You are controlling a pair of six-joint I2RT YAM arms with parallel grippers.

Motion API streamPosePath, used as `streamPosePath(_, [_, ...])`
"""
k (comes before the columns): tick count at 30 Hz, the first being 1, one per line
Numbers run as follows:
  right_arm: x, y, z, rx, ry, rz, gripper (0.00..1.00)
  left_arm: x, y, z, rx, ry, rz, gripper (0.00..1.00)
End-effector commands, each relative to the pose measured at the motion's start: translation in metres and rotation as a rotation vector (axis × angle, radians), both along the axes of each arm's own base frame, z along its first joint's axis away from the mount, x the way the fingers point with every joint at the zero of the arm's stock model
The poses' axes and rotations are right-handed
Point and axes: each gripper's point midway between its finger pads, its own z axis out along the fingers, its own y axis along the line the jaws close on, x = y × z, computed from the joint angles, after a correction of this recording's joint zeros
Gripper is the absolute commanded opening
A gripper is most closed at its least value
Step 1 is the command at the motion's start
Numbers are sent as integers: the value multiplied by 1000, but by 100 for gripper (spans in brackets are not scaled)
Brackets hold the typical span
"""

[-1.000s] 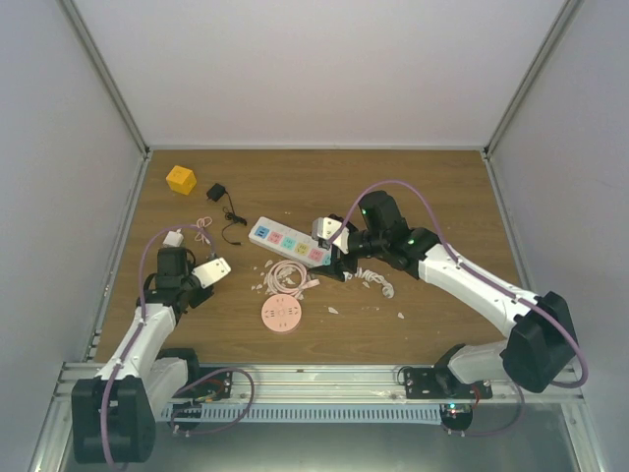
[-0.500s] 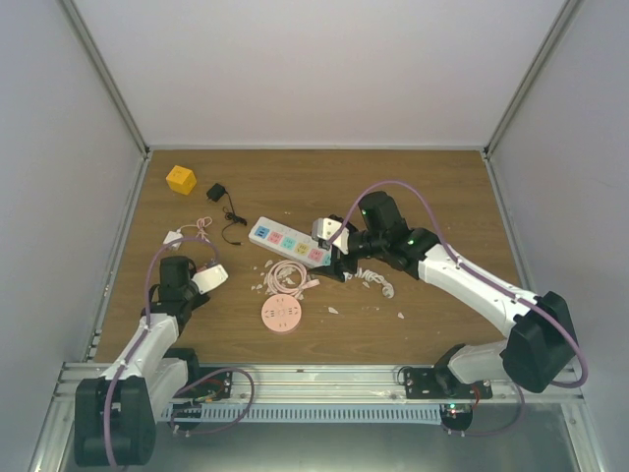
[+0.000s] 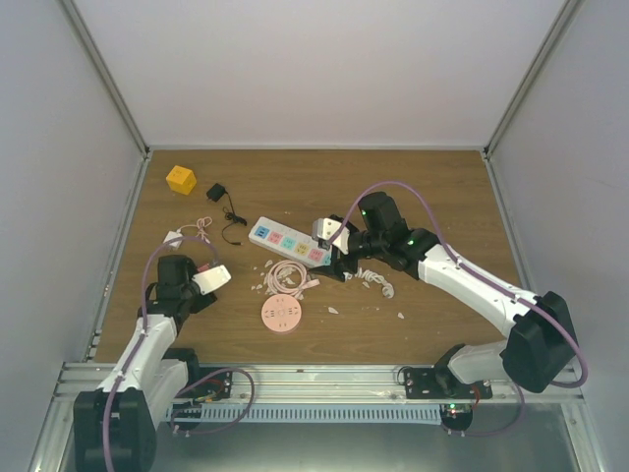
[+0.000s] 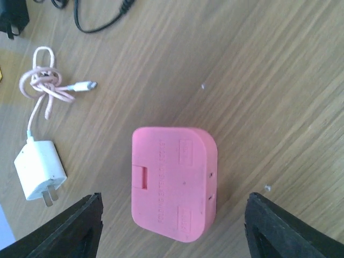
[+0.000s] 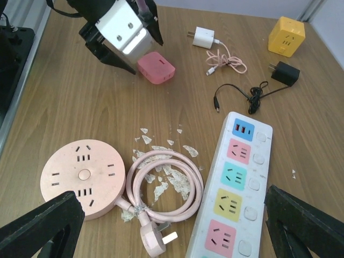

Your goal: Pull the plug off the socket

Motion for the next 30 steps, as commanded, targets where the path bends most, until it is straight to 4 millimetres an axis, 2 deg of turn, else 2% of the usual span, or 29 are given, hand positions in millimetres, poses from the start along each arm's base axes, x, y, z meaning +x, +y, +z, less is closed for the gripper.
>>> streamPosePath(1, [6,-1,-4,-6,-10,-18,93,9,-17,29,-118,-30,-29,75])
streamPosePath(6, [14,-1,-8,-17,-17,-54,93,14,-33,54,-238,-22,-35,82])
streamPosePath(12, [34,-5,-23,-71,-36,-141,94,28,-51,91,-404,-32,-20,99])
streamPosePath(17, [57,-14,-43,-149,-62,-247,96,34,-69,114,-541,-20,-27,99])
streamPosePath(21, [73,-23,-69,-233,-42,-307,96,37,-78,115,-595,2,-30,99])
streamPosePath(26, [82,-36,-108,-334,11,-324,96,36,-84,103,-616,24,-20,99])
streamPosePath(29, [86,-41,-125,-373,42,-332,96,36,-83,100,-626,15,-4,99])
streamPosePath(30, [87,-42,-130,-387,53,-335,96,35,-90,99,-627,21,-26,99])
